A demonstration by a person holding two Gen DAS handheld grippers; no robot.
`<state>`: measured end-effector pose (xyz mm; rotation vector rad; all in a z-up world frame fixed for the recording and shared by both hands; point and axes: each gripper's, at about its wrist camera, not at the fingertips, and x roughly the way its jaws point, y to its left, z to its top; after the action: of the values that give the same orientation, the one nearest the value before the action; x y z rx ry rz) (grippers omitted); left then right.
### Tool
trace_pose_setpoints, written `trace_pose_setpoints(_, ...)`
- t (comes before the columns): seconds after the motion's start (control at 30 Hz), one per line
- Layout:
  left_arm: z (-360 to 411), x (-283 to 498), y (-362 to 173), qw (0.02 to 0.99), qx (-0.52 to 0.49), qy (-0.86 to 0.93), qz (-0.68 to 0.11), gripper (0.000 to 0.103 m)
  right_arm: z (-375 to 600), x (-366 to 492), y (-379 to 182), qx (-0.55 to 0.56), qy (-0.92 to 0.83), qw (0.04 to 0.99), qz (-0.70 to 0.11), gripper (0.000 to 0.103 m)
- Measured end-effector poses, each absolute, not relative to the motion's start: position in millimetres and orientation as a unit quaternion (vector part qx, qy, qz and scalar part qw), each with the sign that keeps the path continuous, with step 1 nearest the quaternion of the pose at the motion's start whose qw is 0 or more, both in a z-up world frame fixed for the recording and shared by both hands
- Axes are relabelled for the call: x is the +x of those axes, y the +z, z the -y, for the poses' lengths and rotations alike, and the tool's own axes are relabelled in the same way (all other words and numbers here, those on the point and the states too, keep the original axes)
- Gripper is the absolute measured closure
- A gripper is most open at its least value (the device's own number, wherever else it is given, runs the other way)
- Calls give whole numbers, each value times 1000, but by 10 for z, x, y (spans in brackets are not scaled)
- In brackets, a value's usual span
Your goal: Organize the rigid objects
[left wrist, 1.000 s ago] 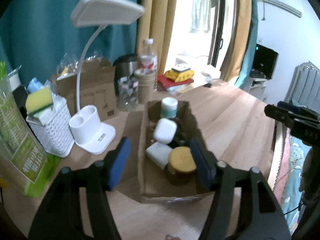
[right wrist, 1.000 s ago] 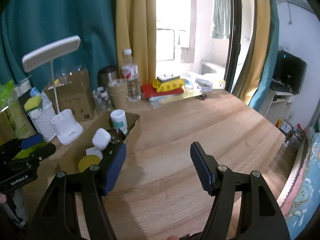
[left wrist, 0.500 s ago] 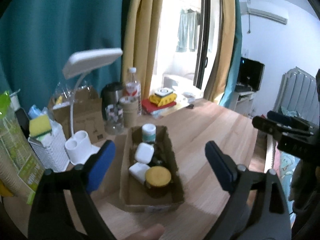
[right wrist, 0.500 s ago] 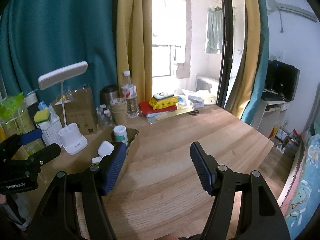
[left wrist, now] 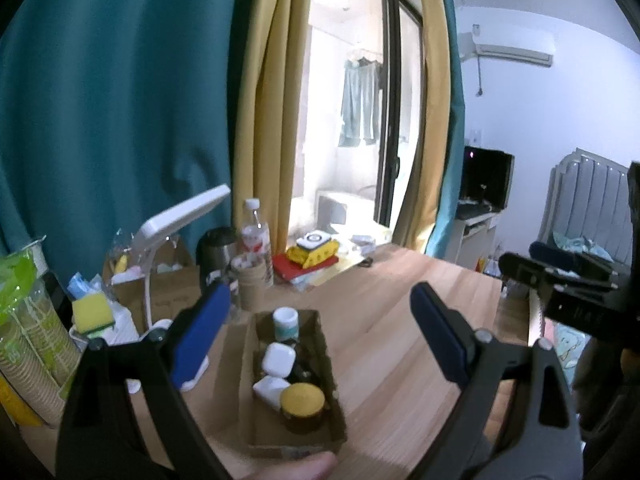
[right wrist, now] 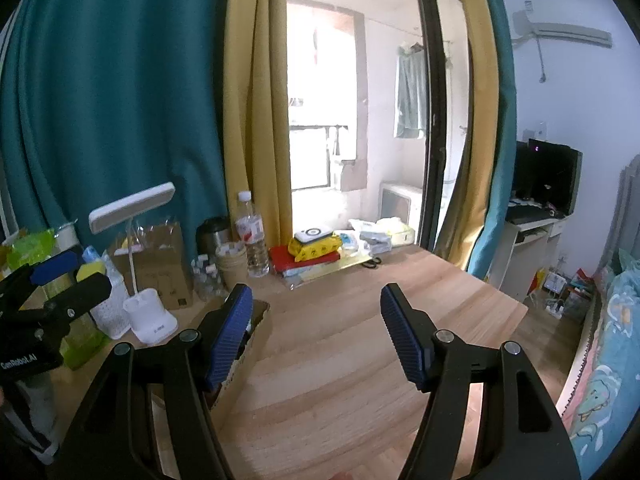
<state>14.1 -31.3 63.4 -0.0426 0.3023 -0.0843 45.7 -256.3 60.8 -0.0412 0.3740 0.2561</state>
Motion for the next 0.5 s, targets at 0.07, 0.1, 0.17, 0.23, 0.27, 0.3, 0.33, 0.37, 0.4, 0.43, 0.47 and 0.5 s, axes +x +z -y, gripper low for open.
trace_pose_setpoints(0.07,333,134,662,988,-16,-40,-148,10,2586,447,600,-16,124,974,-187,33)
trace_pose_setpoints(0.1,338,127,674,988,-15,-39,-148,10,2593,446,593,-16,123,974,-189,33)
trace_pose_setpoints(0.17,337,125,685,988,-13,-40,-147,10,2609,445,585,-15,121,974,-191,33)
trace_pose_setpoints(0.23,334,123,683,989,-11,-40,-145,10,2620,441,582,-13,119,974,-191,33)
trace_pose_setpoints(0.27,336,122,675,989,-11,-41,-144,10,2611,444,574,-12,119,974,-191,33)
trace_pose_setpoints(0.3,335,121,668,988,-13,-43,-145,10,2609,444,567,-12,118,974,-191,33)
trace_pose_setpoints(0.33,335,128,659,988,-13,-46,-149,10,2599,452,551,-14,117,974,-194,33)
trace_pose_setpoints(0.37,340,133,649,987,-12,-48,-151,10,2590,457,539,-16,117,974,-195,33)
trace_pose_setpoints(0.4,341,134,638,987,-10,-48,-152,10,2594,452,536,-15,117,974,-194,33)
trace_pose_setpoints(0.43,339,138,631,987,-10,-49,-153,10,2597,447,529,-13,115,975,-192,33)
trace_pose_setpoints(0.47,342,139,627,987,-10,-49,-153,10,2602,448,524,-11,114,975,-192,33)
trace_pose_setpoints(0.5,338,147,624,987,-10,-49,-153,10,2612,448,525,-10,114,975,-192,33)
